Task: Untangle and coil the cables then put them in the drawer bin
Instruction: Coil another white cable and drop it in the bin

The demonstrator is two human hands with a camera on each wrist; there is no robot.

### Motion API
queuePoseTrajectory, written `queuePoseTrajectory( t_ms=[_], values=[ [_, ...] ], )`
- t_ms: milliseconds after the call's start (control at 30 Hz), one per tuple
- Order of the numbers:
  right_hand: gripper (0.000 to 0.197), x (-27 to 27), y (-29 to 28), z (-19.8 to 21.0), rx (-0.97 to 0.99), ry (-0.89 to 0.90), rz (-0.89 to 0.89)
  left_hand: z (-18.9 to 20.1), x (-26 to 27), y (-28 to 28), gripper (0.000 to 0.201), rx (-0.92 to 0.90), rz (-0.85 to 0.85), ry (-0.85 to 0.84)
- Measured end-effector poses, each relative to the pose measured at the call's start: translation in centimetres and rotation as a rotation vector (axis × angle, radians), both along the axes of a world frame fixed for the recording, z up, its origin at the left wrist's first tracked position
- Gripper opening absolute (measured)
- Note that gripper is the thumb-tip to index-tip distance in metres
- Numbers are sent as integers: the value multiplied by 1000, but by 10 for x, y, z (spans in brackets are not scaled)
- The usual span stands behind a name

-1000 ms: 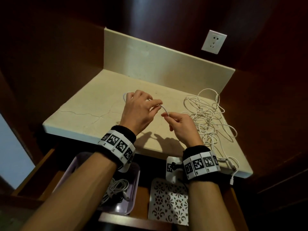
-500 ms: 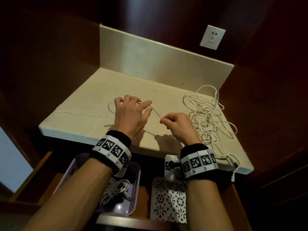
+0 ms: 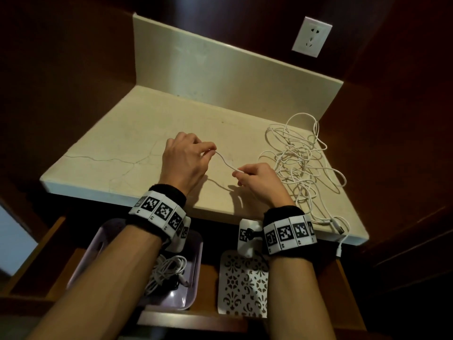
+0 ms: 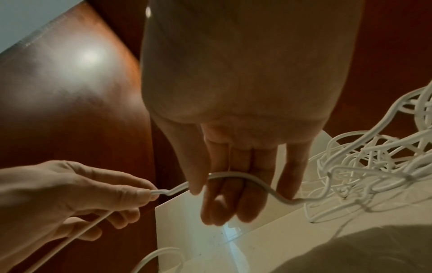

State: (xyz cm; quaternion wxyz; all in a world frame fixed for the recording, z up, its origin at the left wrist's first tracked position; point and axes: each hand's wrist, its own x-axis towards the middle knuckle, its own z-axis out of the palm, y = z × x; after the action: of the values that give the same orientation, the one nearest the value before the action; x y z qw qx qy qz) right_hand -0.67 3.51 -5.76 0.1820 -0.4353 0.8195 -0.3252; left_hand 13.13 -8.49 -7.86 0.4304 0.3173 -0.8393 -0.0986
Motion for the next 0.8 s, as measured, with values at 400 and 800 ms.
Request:
queuePoseTrajectory(
  t_ms=[400,800],
  values=[
    [15,-1,-11,14,-222,33,-3,7,-3,10,23,22,-165,-158],
    [19,-9,-6,17,-203,89,-33,18,-4,9,29,114,16,-231]
  ],
)
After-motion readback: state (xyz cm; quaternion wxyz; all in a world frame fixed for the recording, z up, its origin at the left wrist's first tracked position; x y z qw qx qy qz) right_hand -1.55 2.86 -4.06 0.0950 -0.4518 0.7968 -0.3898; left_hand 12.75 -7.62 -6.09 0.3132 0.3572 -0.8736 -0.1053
